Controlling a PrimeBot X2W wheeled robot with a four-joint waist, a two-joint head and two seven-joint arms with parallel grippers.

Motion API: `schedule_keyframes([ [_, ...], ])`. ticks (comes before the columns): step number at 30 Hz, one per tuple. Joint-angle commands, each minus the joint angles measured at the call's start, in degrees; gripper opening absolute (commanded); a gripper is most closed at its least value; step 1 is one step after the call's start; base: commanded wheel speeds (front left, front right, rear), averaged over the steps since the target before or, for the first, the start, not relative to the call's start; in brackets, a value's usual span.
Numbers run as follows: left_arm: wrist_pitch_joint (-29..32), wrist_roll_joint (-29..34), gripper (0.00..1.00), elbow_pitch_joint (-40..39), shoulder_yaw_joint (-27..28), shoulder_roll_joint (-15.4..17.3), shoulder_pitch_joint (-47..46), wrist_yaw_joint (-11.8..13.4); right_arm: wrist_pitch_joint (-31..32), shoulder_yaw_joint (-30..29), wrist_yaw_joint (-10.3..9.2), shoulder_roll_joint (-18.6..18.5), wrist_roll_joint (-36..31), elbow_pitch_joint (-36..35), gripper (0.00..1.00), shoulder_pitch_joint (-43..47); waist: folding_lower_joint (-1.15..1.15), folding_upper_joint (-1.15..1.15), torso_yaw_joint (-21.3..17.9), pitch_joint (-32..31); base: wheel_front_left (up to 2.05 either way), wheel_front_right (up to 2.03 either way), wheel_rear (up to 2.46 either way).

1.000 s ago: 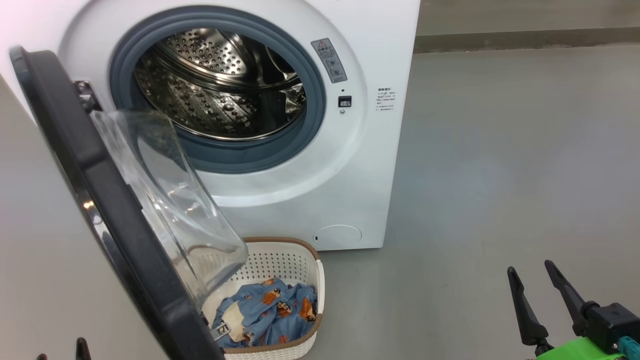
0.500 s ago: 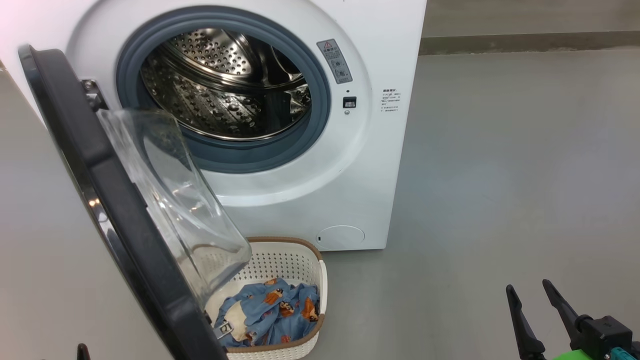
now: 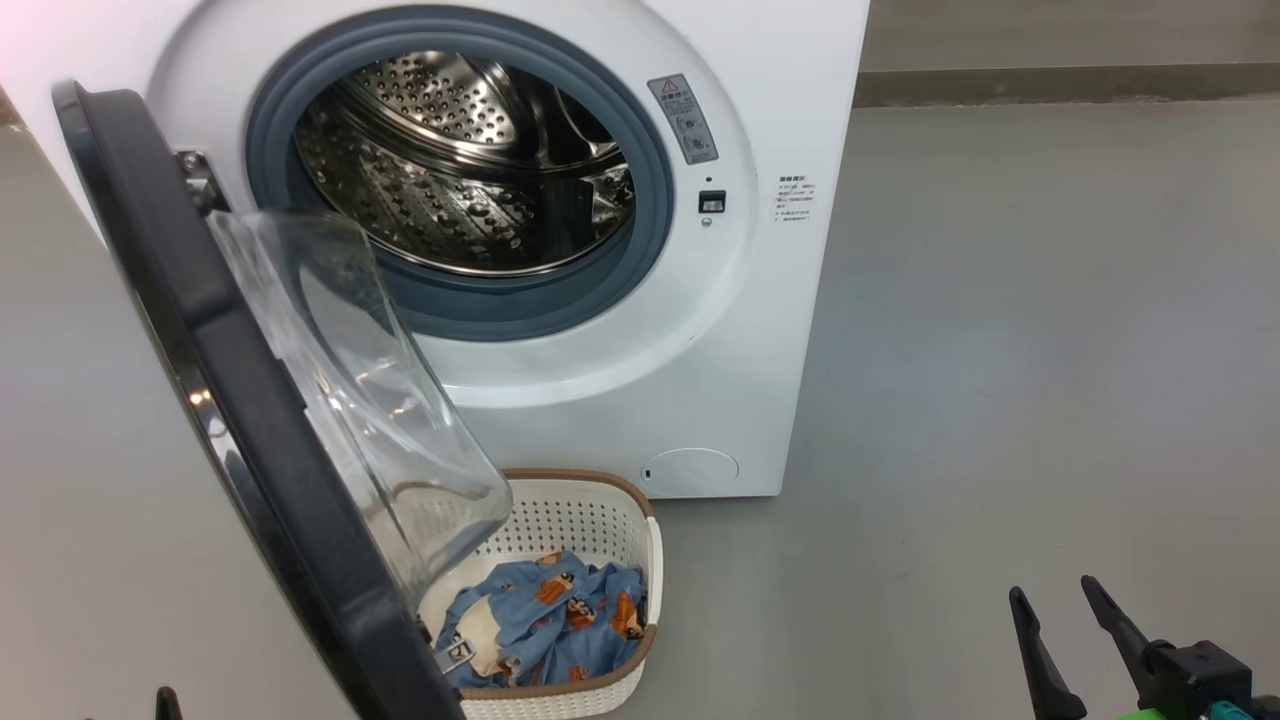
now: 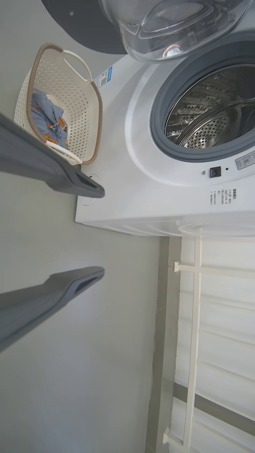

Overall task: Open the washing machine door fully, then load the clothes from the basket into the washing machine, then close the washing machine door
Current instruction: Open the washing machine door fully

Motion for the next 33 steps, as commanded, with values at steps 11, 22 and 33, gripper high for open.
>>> schedule_keyframes([
  [11, -0.5, 0.5, 1.00, -1.7, 1.8, 1.1, -1.4, -0.2, -0.7, 1.0, 0.09, -1.0, 0.0, -1.0, 1.00, -1.1, 0.00, 0.00, 0.4, 0.4, 0.00, 0.00, 0.00],
  [22, -0.5, 1.0, 0.00, -1.9, 3.2, 1.1, -1.7, 1.6, -0.7, 0.8, 0.09, -0.9, 0.0, -1.1, 1.00, -1.0, 0.00, 0.00, 0.7, 0.4, 0.00, 0.00, 0.00],
  [33, -0.5, -2.5, 0.00, -12.9, 4.7, 1.1, -5.5, 7.5, -0.7, 0.1, 0.09, -0.7, -0.2, -1.1, 1.00, -0.4, 0.00, 0.00, 2.9, 0.5, 0.00, 0.00, 0.00],
])
